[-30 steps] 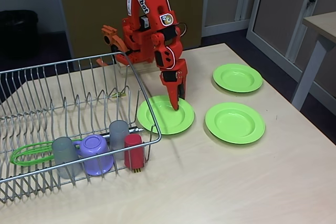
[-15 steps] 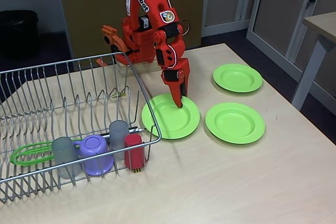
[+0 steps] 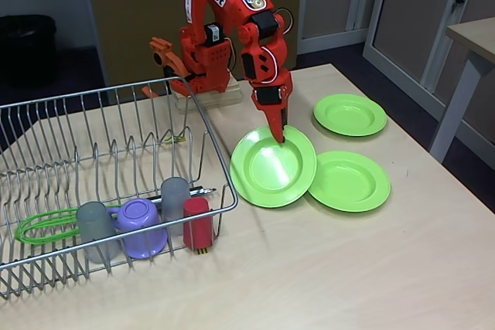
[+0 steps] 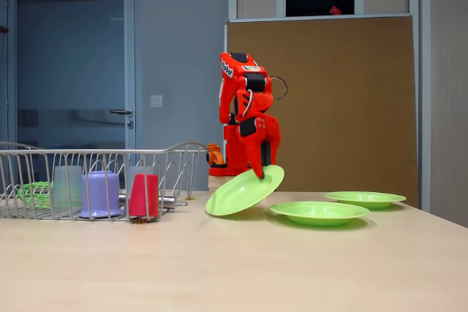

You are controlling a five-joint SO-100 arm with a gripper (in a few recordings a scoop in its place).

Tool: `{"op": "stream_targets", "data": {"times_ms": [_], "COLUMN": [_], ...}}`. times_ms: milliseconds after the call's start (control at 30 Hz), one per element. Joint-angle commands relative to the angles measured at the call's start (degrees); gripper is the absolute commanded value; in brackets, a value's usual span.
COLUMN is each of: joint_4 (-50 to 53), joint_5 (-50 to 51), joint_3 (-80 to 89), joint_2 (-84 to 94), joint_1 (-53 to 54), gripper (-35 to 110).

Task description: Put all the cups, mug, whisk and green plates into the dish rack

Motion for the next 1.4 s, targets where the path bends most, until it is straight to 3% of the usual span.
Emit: {"op": "stream_targets", "data": {"times_ms": [0,1367], "joint_4": [3.78,49.31], "joint_5": [-1.58,-34.28], "joint_3": [-5.19,-68.20], "joint_2": [1.32,-6.24], "joint_1": [-1.58,7.73], "gripper": [0,0]}}
